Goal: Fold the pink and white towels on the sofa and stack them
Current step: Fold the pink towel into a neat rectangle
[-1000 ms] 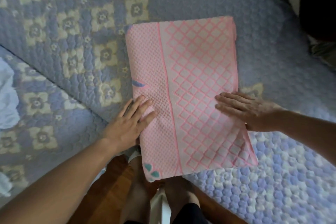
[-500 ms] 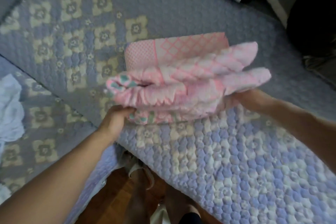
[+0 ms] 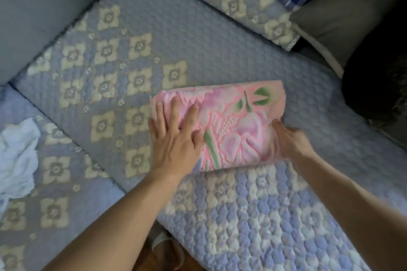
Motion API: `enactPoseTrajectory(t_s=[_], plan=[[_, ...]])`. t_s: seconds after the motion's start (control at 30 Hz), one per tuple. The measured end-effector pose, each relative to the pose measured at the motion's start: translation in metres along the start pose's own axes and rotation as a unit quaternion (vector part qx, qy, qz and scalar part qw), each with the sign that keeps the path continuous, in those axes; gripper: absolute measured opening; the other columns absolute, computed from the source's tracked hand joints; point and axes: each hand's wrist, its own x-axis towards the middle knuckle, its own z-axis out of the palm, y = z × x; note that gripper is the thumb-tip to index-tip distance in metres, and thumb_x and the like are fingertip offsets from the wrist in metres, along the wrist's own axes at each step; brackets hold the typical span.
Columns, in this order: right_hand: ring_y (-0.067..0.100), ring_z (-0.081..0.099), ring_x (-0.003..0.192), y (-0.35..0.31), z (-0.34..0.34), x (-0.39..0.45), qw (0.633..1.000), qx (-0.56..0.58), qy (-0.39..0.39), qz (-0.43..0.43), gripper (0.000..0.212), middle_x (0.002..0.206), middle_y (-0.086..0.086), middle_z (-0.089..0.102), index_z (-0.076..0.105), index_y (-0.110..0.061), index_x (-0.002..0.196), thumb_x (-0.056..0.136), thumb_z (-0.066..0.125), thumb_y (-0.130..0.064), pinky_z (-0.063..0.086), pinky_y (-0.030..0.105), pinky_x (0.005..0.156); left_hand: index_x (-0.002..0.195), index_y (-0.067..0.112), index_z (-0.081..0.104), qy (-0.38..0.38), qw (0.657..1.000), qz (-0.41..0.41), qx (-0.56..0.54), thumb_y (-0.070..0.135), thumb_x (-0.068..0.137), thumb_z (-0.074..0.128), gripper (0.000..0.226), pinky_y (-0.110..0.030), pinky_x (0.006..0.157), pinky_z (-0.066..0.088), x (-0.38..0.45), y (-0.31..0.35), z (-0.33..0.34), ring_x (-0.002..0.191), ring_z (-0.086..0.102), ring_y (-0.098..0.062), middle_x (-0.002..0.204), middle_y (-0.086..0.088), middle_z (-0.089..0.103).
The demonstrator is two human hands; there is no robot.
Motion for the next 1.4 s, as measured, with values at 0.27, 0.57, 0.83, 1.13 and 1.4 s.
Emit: enactPoseTrajectory(t_s=[0.27, 0.57, 0.83, 1.13, 1.4], plan=[[0.025, 0.058, 0.111, -0.065, 0.004, 0.019, 0.994, -0.025, 0.015, -0.106, 0.078, 0.127, -0.001, 0.060, 0.042, -0.025, 0.143, 0.082, 0.054, -0.073, 0.044, 0.033, 0.088, 0.155, 0.051, 0.002, -0.068, 0.996, -0.048, -0.037, 0.057, 0.099, 0.027, 0.061, -0.058, 0.122, 0.012, 0.052, -0.012, 0.008, 0.152, -0.018, -0.034, 0.168, 0.008, -0.009], [0.036, 0.057, 0.117, -0.082, 0.019, 0.020, 0.996, -0.026, 0.071, -0.046, 0.101, 0.129, 0.012, 0.055, 0.047, -0.015, 0.132, 0.060, 0.062, -0.084, 0.049, 0.044, 0.099, 0.154, 0.025, 0.028, 0.040, 0.867, -0.296, -0.400, 0.045, 0.083, 0.075, 0.087, -0.031, 0.113, 0.033, 0.091, -0.036, -0.024, 0.139, 0.040, -0.029, 0.150, -0.013, 0.037], [0.010, 0.067, 0.086, -0.039, 0.003, -0.018, 0.984, 0.063, 0.061, -0.157, 0.021, 0.087, -0.009, 0.071, 0.068, -0.017, 0.102, 0.093, 0.067, -0.036, 0.045, 0.019, 0.063, 0.118, 0.026, 0.048, 0.053, 0.857, -0.251, -0.446, 0.038, 0.080, 0.080, 0.051, -0.009, 0.073, 0.036, 0.044, -0.020, -0.046, 0.108, 0.053, -0.012, 0.115, 0.005, 0.056], [0.040, 0.060, 0.114, -0.075, 0.029, 0.032, 0.982, -0.100, 0.156, -0.039, 0.064, 0.122, 0.019, 0.066, 0.064, -0.013, 0.125, 0.093, 0.046, -0.064, 0.046, 0.041, 0.094, 0.151, 0.020, 0.032, 0.042, 0.975, -0.213, -0.054, 0.054, 0.094, 0.050, 0.069, -0.052, 0.109, 0.032, 0.098, -0.005, -0.041, 0.133, 0.038, -0.042, 0.150, -0.018, 0.032], [0.041, 0.056, 0.115, -0.087, 0.023, 0.033, 0.970, -0.158, 0.182, -0.038, 0.065, 0.124, 0.024, 0.060, 0.057, -0.004, 0.125, 0.094, 0.045, -0.060, 0.044, 0.043, 0.093, 0.157, 0.041, 0.017, -0.043, 0.998, -0.020, 0.038, 0.062, 0.096, 0.031, 0.066, -0.068, 0.114, 0.020, 0.057, 0.004, 0.002, 0.155, -0.002, -0.030, 0.168, -0.001, 0.006]])
